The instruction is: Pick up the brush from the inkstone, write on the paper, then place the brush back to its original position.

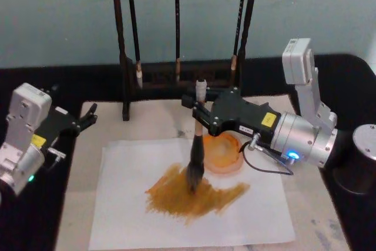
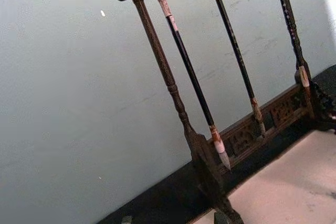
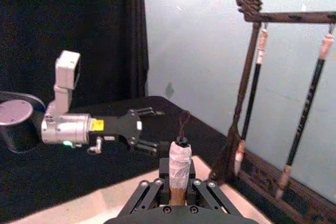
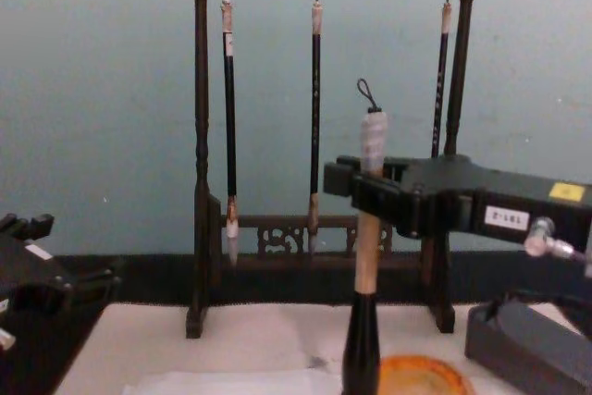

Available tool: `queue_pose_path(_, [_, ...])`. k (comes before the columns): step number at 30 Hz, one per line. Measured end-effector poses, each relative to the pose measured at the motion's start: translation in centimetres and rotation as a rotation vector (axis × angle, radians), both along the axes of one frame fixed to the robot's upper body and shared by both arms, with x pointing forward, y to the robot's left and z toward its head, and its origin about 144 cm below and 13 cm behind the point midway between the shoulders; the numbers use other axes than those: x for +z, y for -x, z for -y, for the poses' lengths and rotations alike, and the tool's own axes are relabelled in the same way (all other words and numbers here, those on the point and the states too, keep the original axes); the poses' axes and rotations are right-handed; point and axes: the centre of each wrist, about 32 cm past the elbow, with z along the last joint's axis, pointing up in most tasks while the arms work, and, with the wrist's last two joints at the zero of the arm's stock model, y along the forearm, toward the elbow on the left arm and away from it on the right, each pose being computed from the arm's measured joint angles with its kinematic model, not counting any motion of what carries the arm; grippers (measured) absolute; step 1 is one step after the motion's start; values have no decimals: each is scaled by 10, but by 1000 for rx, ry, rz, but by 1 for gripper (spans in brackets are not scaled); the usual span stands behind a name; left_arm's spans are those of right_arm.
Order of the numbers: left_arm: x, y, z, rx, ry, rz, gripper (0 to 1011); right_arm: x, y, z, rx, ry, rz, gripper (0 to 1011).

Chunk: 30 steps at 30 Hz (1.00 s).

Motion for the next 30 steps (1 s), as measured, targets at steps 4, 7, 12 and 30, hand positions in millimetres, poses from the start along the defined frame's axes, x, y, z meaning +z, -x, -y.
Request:
queue_pose_path(4, [0,0,0,0,0,0,1010,4,0,-8,31,-12,11,153])
queue_pose_path(7, [0,0,0,0,0,0,1010,6,0,-12,48,-18,17,153])
queue_pose_path(12, [0,0,0,0,0,0,1010,8,1,-23,97,-24,31,153])
queue_pose_path(30, [0,0,0,0,0,0,1009,3,-2,-15,99,36,9,153])
